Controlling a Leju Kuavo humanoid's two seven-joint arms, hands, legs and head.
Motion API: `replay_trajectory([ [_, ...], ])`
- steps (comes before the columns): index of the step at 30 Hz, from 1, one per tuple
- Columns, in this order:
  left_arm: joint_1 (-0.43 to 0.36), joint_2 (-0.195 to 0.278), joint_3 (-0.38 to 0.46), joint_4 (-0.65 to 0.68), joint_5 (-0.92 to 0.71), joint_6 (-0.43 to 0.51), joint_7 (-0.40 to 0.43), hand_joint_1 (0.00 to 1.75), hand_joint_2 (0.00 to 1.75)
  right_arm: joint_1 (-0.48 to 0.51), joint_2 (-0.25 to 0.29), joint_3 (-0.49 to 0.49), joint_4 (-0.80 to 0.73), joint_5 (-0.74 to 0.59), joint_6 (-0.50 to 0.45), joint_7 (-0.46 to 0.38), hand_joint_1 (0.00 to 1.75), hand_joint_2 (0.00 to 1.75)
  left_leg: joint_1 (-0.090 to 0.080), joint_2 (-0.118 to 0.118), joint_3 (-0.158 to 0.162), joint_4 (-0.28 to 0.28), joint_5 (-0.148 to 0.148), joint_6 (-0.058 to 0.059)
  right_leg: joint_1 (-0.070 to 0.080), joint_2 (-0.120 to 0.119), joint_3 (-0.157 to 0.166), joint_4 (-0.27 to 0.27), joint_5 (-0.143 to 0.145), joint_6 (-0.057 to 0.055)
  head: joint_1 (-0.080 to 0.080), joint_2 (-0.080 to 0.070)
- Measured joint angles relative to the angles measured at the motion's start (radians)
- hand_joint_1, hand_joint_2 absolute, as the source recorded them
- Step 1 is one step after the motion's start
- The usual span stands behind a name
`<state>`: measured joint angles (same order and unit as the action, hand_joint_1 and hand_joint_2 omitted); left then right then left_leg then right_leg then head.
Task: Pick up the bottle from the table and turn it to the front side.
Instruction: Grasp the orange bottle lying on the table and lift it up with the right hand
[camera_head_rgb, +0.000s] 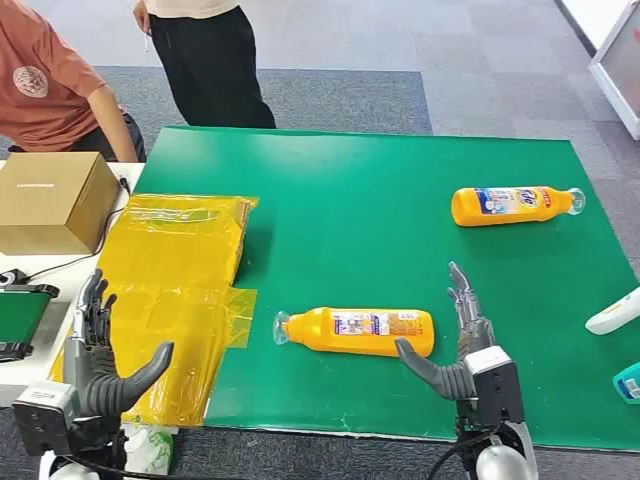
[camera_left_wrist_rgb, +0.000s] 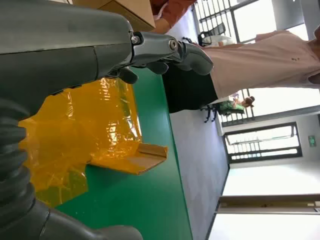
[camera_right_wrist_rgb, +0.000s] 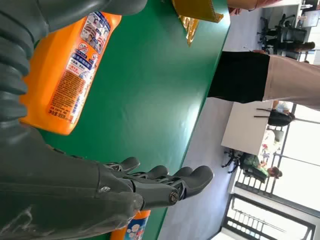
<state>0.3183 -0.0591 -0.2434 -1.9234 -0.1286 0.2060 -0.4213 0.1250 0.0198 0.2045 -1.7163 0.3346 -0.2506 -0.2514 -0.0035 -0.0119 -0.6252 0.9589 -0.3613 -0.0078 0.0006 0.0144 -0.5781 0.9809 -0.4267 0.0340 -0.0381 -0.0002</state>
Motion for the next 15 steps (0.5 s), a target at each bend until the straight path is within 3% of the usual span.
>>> replay_trajectory([
  [7,0.0,0.0,0.0,0.0,-0.001,-0.006,0.004,0.0,1.75,0.0,0.0,0.0,0.0,0.006,0.004,0.004,0.0,1.75,0.0,0.0,0.0,0.0,0.0,0.0,0.0,0.0,0.0,0.0,0.0,0.0,0.0,0.0],
  [9,0.001,0.003,-0.001,0.0,-0.01,-0.014,0.01,0.0,1.75,0.002,0.0,0.0,0.001,0.003,0.011,0.007,0.0,0.87,0.0,0.0,0.0,0.0,0.0,0.0,0.0,0.0,0.0,0.0,0.0,0.0,0.0,0.0],
  [11,0.001,0.006,-0.002,0.0,-0.014,-0.02,0.012,0.0,1.75,0.005,0.001,0.0,0.004,-0.01,0.01,0.004,0.0,0.87,0.0,0.0,0.0,0.0,0.0,0.0,0.0,0.0,0.0,0.0,0.0,0.0,0.0,0.0],
  [13,0.0,0.007,-0.002,0.0,-0.009,-0.021,0.013,0.0,1.75,0.009,0.006,-0.001,0.007,-0.03,-0.002,-0.008,0.0,1.75,0.0,0.0,0.0,0.0,0.0,0.0,0.0,0.0,0.0,0.0,0.0,0.0,0.0,0.0],
  [15,0.001,0.007,-0.002,0.0,-0.008,-0.023,0.017,0.0,1.75,0.013,0.013,-0.002,0.008,-0.044,-0.018,-0.02,0.0,1.75,0.0,0.0,0.0,0.0,0.0,0.0,0.0,0.0,0.0,0.0,0.0,0.0,0.0,0.0],
])
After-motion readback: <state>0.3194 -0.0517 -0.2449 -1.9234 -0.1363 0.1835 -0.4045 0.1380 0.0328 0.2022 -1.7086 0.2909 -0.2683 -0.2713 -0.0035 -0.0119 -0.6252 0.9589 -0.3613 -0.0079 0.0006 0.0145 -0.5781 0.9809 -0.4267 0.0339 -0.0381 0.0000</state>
